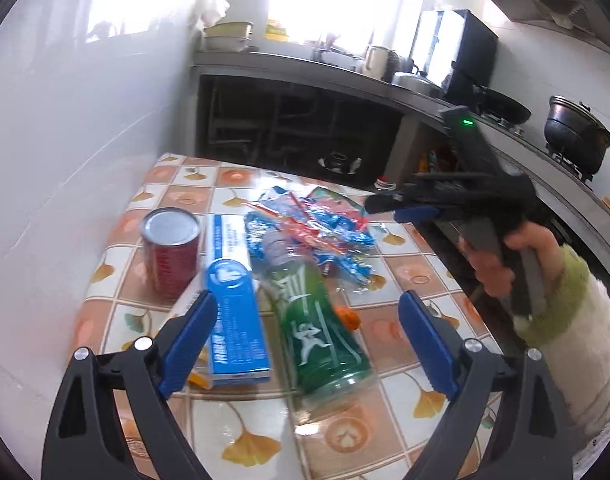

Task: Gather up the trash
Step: 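Close the right gripper on the clear snack bag with red label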

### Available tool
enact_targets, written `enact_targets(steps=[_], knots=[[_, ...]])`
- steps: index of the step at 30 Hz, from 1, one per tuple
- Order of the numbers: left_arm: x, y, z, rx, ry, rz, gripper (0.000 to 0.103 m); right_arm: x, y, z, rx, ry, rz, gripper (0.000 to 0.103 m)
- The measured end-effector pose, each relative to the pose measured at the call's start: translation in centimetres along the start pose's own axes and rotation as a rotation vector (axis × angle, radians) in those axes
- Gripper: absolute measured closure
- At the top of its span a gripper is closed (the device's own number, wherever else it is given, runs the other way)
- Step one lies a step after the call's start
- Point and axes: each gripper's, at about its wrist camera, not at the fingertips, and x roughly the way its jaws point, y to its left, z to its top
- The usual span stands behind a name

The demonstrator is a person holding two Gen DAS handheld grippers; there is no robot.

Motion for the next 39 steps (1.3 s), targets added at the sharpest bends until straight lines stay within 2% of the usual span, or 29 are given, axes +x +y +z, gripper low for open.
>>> enact_targets(steps=[3,7,12,19,25,28,32,39], knots=[[-0.1,0.7,-0.1,-0.013,-0.001,0.009,0.012,0.0,2.3,0.3,-0.061,-0.012,0.03,0.012],[0.2,1.6,-0.3,-0.021,0.012,0.015,0.012,1.6,5.6,0.6,-0.176,-0.012,-0.04,0.012],[0.2,2.0,-0.6,-0.017,0.015,0.015,0.012,4.6,7.3,1.3,-0.217,0.033,-0.089,0.028],[0.0,3.3,-0.7,-0.04,0.017,0.032,0.012,7.8,9.2,1.2,-0.335,0.056,-0.252,0.05],[-0.2,3.9,-0.6,-0.054,0.017,0.038,0.012,8.4,8.9,0.9,-0.318,0.066,-0.266,0.081],[-0.2,4.0,-0.7,-0.054,0.015,0.038,0.012,7.8,8.6,0.7,-0.302,0.053,-0.263,0.089],[-0.3,3.9,-0.6,-0.056,0.014,0.031,0.012,6.4,8.1,0.6,-0.279,0.013,-0.263,0.096],[-0.5,3.1,-0.5,-0.04,0.011,0.026,0.012,2.2,6.9,-0.1,-0.222,-0.076,-0.235,0.1]])
